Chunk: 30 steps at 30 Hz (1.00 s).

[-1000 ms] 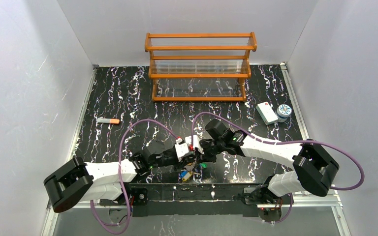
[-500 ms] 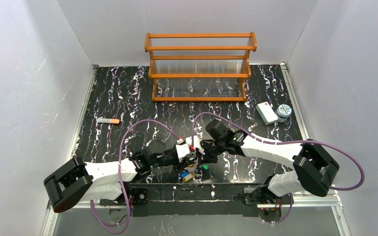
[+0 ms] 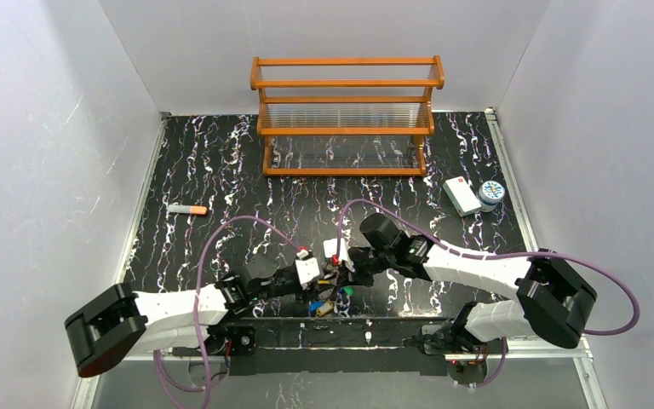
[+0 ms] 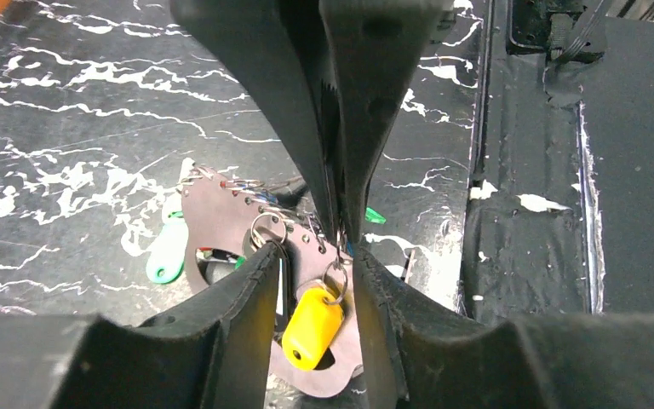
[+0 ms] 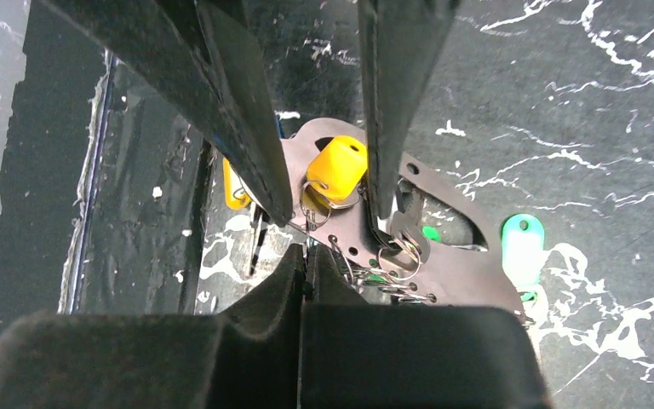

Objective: Put the keys on the keyring
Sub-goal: Adjust the key on the keyring.

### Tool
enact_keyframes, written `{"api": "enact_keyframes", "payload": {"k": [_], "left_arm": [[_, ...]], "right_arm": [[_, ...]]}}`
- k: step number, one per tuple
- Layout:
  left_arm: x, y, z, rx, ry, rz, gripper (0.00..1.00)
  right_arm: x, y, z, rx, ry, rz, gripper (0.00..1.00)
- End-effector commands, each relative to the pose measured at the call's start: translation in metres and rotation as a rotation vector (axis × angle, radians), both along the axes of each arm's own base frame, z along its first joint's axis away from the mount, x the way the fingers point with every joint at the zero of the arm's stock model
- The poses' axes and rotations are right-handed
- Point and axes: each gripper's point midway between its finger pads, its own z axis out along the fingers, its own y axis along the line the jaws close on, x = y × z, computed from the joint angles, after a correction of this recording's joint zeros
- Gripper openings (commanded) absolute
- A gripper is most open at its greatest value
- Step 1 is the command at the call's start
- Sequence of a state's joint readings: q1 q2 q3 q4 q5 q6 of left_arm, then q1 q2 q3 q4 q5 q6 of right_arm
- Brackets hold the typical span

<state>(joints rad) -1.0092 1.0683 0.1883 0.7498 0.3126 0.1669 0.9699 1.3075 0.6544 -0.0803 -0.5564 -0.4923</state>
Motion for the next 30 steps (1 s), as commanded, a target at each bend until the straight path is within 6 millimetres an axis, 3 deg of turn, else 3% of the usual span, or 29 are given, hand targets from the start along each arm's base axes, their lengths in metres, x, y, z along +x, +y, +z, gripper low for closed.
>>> {"api": "enact_keyframes", "payload": {"k": [1, 10, 22, 27, 30], "left_arm": [[0.003, 0.014, 0.009, -0.047, -0.044, 0.064, 0.38], [0.004, 0.012, 0.014, -0.056, -0.053, 0.061, 0.36], [0.003, 0.001, 0.017, -0.051, -0.043, 0.023, 0.19], [0.001, 0.000, 0.022, -0.069, -0.039, 0.016, 0.27], [0.001, 0.000, 0.018, -0.060, -0.028, 0.017, 0.26]], "right_arm": [[0.007, 0.019, 0.034, 0.155, -0.069, 0.001, 0.01], [0.005, 0.022, 0.044, 0.170, -0.067, 0.023, 0.01], [0.004, 0.023, 0.046, 0.168, -0.063, 0.032, 0.01], [0.005, 0.024, 0.046, 0.172, -0.067, 0.031, 0.01], [0.006, 0.025, 0.048, 0.177, -0.068, 0.032, 0.01]]}}
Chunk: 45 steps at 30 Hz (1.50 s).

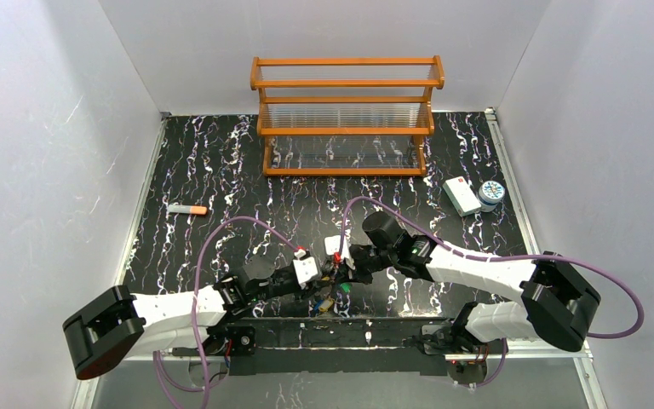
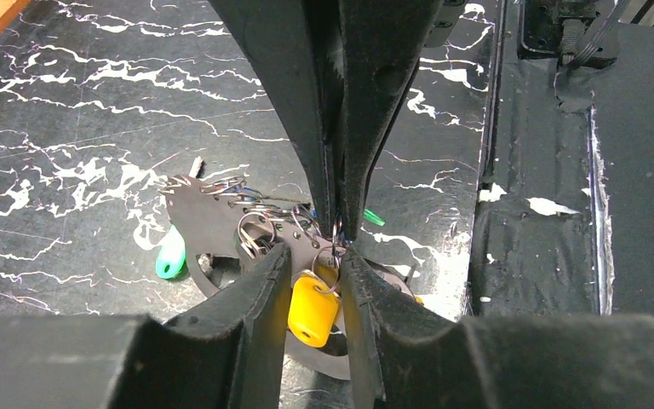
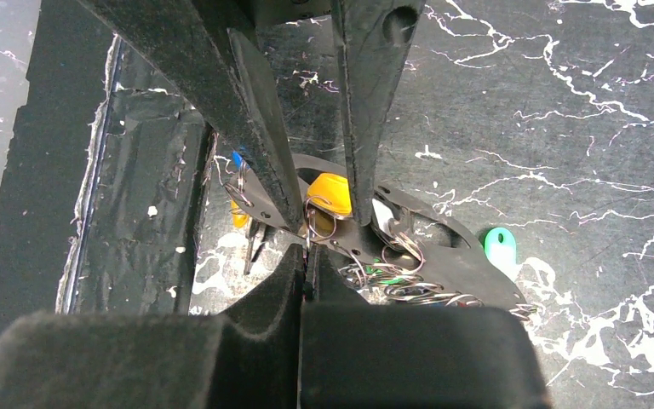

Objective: Put the keys on the keyring
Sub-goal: Adjust the key on the keyring.

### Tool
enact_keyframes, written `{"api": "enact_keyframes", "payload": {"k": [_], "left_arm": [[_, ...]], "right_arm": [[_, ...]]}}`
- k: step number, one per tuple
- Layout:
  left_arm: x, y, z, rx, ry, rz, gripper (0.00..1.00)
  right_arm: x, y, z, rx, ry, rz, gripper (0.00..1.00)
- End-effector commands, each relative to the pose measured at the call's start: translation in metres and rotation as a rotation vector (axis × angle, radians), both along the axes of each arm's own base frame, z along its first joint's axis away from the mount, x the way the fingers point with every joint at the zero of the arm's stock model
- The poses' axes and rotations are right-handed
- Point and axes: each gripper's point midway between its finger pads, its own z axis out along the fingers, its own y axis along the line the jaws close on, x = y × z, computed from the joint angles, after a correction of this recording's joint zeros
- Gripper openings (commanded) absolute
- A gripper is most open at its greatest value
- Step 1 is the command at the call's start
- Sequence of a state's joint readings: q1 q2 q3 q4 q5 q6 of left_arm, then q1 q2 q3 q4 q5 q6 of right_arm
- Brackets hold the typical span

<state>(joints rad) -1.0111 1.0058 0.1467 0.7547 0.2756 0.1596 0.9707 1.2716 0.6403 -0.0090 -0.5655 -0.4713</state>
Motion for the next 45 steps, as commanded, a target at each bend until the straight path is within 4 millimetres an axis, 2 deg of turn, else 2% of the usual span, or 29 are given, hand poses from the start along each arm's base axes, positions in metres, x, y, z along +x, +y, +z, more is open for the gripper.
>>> {"api": "enact_keyframes", "payload": {"k": [1, 5, 10, 15, 16, 18, 19, 23, 29, 34, 40, 45], "left_arm": [[0.000, -0.009, 0.015, -0.035, -0.010, -0.019, 0.24], [0.001, -0.011, 0.008, -0.018, 0.013, -0.015, 0.12], [0.002, -0.015, 0.011, -0.044, 0.036, -0.011, 0.00], [0.005, -0.012, 0.023, -0.126, 0.055, 0.044, 0.00], [0.006, -0.010, 0.026, -0.147, 0.056, 0.056, 0.00], [0.006, -0.006, 0.033, -0.186, 0.046, 0.073, 0.00], [0.005, -0.004, 0.034, -0.201, 0.054, 0.078, 0.00], [0.002, 0.002, 0.042, -0.257, 0.058, 0.088, 0.00], [-0.001, 0.011, 0.050, -0.314, 0.038, 0.101, 0.00], [-0.003, 0.013, 0.055, -0.336, 0.034, 0.097, 0.00], [-0.001, 0.011, 0.051, -0.327, 0.039, 0.101, 0.00], [0.001, 0.007, 0.049, -0.316, 0.040, 0.099, 0.00]], "right_arm": [[0.003, 0.017, 0.032, 0.100, -0.040, 0.037, 0.01], [0.002, 0.018, 0.033, 0.100, -0.035, 0.038, 0.01], [0.002, 0.018, 0.031, 0.094, -0.029, 0.039, 0.01], [0.003, 0.016, 0.028, 0.095, -0.026, 0.017, 0.02], [0.004, 0.015, 0.027, 0.097, -0.029, 0.004, 0.05], [0.005, 0.013, 0.026, 0.106, -0.032, -0.020, 0.22], [0.005, 0.012, 0.025, 0.114, -0.033, -0.030, 0.27], [0.008, 0.009, 0.027, 0.158, -0.049, -0.071, 0.34], [0.010, 0.007, 0.030, 0.218, -0.039, -0.122, 0.33], [0.005, 0.009, 0.038, 0.278, -0.024, -0.106, 0.18], [-0.004, 0.015, 0.045, 0.321, 0.007, -0.050, 0.18], [-0.008, 0.019, 0.032, 0.267, 0.058, -0.017, 0.17]]}}
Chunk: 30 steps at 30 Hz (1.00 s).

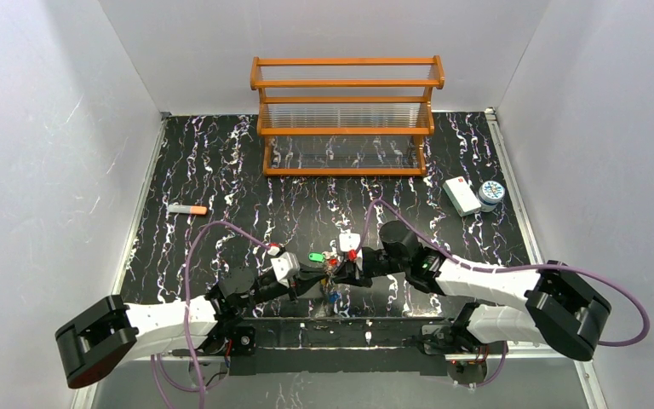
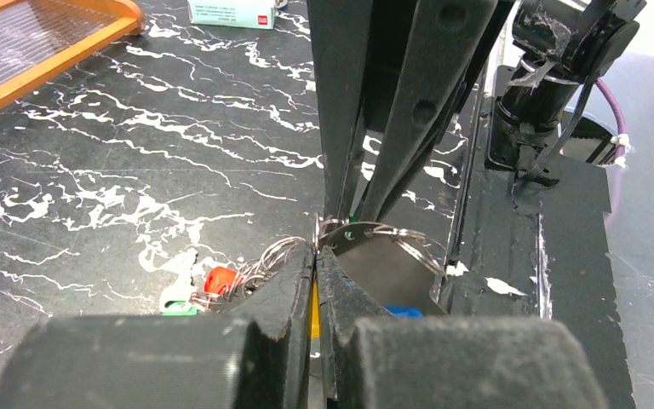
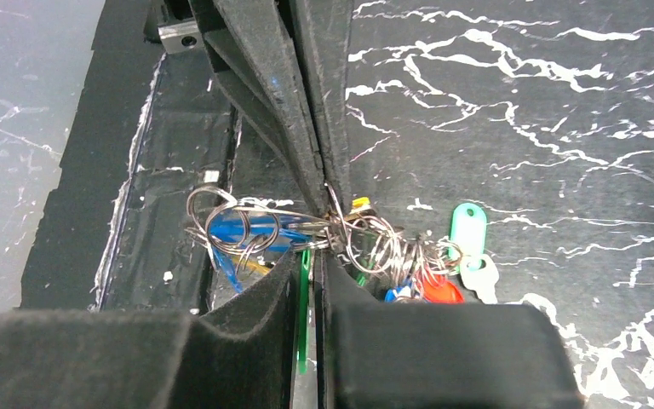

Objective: Put the keys on the keyring
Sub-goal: Adjust the key on the keyring, then place the keyring at the center of the board.

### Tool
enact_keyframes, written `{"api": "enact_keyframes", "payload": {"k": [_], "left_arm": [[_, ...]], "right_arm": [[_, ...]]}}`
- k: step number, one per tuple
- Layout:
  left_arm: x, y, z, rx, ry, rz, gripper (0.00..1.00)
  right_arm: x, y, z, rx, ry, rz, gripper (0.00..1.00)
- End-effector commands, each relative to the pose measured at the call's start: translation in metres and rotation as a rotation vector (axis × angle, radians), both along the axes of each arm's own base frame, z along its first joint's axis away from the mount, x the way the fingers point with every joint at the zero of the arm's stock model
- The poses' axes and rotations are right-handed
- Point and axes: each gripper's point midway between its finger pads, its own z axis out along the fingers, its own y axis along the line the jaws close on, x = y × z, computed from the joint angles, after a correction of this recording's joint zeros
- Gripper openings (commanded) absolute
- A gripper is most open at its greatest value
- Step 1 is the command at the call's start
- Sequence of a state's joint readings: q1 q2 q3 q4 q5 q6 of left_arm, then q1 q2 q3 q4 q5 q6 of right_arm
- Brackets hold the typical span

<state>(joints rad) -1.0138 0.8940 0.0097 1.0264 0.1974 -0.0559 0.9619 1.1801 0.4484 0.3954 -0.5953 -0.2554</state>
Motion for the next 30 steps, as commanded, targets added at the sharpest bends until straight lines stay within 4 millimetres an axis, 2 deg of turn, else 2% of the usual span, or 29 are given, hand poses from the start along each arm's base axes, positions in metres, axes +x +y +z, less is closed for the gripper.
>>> {"api": "enact_keyframes", "payload": {"k": [1, 4, 11, 16, 18, 22, 30], "left_arm": [[0.003, -0.004, 0.012, -0.043, -0.026, 0.007, 0.00], [0.005, -0.003, 0.009, -0.036, -0.025, 0.015, 0.00], [0.018, 0.005, 0.006, -0.025, -0.037, 0.099, 0.00], [0.025, 0.008, -0.008, 0.028, -0.041, 0.136, 0.00], [0.027, 0.009, -0.018, 0.066, -0.037, 0.143, 0.00], [0.031, 0.001, -0.021, 0.103, -0.056, 0.132, 0.00], [0.041, -0.009, -0.043, 0.199, -0.038, 0.135, 0.00]], "right_arm": [[-0.005, 0.011, 0.008, 0.021, 0.022, 0.068, 0.17], [-0.002, 0.011, 0.005, 0.002, 0.022, 0.054, 0.21], [0.021, -0.005, 0.012, -0.001, -0.061, -0.121, 0.65], [0.034, -0.015, 0.018, 0.011, -0.095, -0.200, 0.81], [0.038, -0.018, 0.019, 0.015, -0.090, -0.220, 0.85], [0.051, -0.027, 0.022, 0.040, -0.049, -0.255, 0.87], [0.069, -0.051, 0.037, 0.153, 0.049, -0.301, 0.94]]}}
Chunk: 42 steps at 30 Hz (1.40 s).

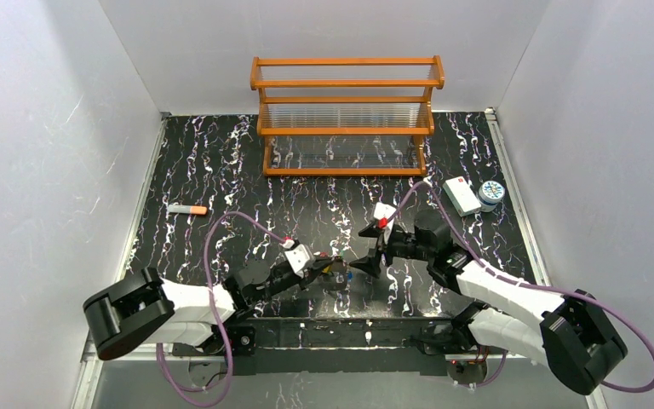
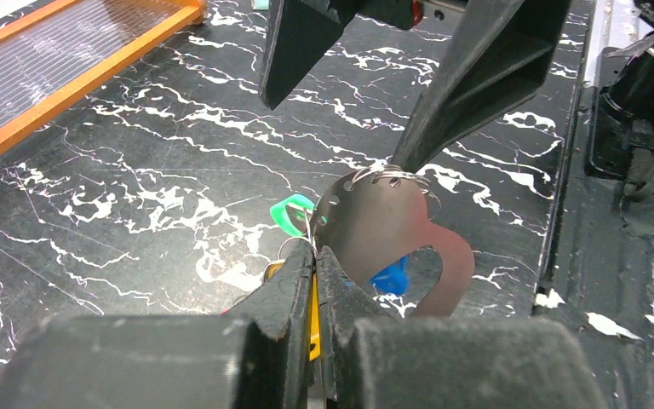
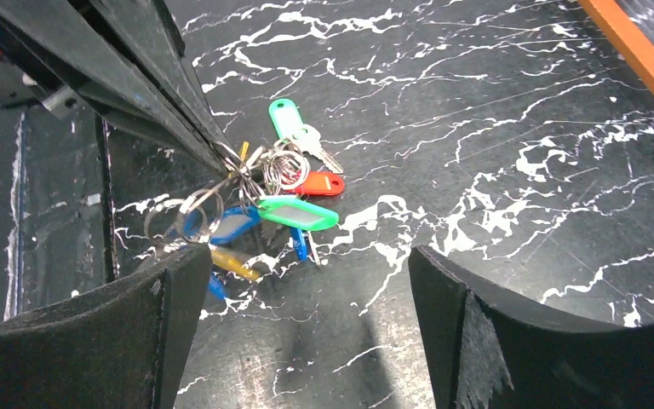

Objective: Put the keys on the keyring
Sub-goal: Place the keyring at the center of the board, then reset both arms

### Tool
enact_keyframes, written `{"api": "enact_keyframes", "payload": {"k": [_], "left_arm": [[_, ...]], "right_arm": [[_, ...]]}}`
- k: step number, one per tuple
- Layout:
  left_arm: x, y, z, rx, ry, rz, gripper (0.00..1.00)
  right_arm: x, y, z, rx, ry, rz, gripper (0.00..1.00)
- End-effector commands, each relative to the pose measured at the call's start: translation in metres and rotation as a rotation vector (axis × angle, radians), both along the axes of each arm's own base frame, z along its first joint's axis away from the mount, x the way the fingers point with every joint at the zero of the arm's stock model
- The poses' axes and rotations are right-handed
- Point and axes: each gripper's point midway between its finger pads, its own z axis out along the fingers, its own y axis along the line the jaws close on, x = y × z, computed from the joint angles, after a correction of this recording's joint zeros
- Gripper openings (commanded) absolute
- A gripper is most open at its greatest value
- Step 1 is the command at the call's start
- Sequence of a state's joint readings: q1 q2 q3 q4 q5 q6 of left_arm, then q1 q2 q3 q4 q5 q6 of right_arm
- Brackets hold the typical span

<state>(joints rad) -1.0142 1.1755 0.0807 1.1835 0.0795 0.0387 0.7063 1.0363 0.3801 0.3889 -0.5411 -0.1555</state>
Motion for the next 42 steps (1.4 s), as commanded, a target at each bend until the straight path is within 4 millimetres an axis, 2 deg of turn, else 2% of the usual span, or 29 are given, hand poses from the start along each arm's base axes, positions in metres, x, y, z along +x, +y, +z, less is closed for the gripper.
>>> {"api": "enact_keyframes", "payload": {"k": [1, 6, 11, 12, 14, 15, 17, 21, 24, 26, 30, 34, 38, 42], "left_arm": [[0.008, 0.000, -0.031, 0.120, 0.034, 0.030, 0.00], [0.026, -0.005, -0.048, 0.172, 0.081, 0.109, 0.00], [0.046, -0.014, -0.054, 0.179, 0.115, 0.193, 0.02], [0.049, -0.016, -0.054, 0.165, 0.138, 0.211, 0.14], [0.053, -0.018, -0.051, 0.155, 0.141, 0.231, 0.56], [0.057, -0.017, -0.049, 0.152, 0.137, 0.249, 0.69], [0.065, -0.012, -0.042, 0.135, 0.132, 0.301, 0.82], [0.089, 0.007, -0.029, 0.105, 0.171, 0.381, 0.88], [0.111, 0.033, -0.015, 0.086, 0.205, 0.464, 0.88], [0.128, 0.061, -0.011, 0.088, 0.227, 0.543, 0.89], [0.157, 0.135, -0.012, 0.068, 0.294, 0.749, 0.90], [0.166, 0.205, -0.021, 0.106, 0.323, 0.972, 0.91], [0.173, 0.240, -0.037, 0.264, 0.333, 1.111, 0.92], [0.183, 0.257, -0.056, 0.284, 0.311, 1.172, 0.93]], "right_arm": [[0.001, -0.003, 0.026, 0.111, -0.001, 0.018, 0.94], [0.024, -0.018, 0.014, 0.083, 0.047, -0.147, 0.96], [0.048, -0.037, -0.001, 0.035, 0.063, -0.329, 0.99], [0.051, -0.041, -0.002, 0.037, 0.078, -0.365, 0.99], [0.059, -0.047, -0.002, 0.040, 0.072, -0.408, 0.99], [0.063, -0.050, -0.002, 0.044, 0.069, -0.426, 0.99], [0.072, -0.057, -0.003, 0.051, 0.081, -0.466, 0.99], [0.092, -0.075, -0.004, 0.090, 0.118, -0.545, 0.99], [0.110, -0.091, -0.009, 0.087, 0.158, -0.607, 0.99], [0.124, -0.105, -0.012, 0.071, 0.162, -0.674, 0.99], [0.150, -0.145, -0.025, -0.004, 0.127, -0.875, 0.99], [0.165, -0.167, -0.024, -0.051, 0.048, -0.976, 0.99], [0.174, -0.189, -0.039, -0.103, -0.002, -1.076, 0.99], [0.174, -0.201, -0.049, -0.078, -0.044, -1.132, 0.99]]}}
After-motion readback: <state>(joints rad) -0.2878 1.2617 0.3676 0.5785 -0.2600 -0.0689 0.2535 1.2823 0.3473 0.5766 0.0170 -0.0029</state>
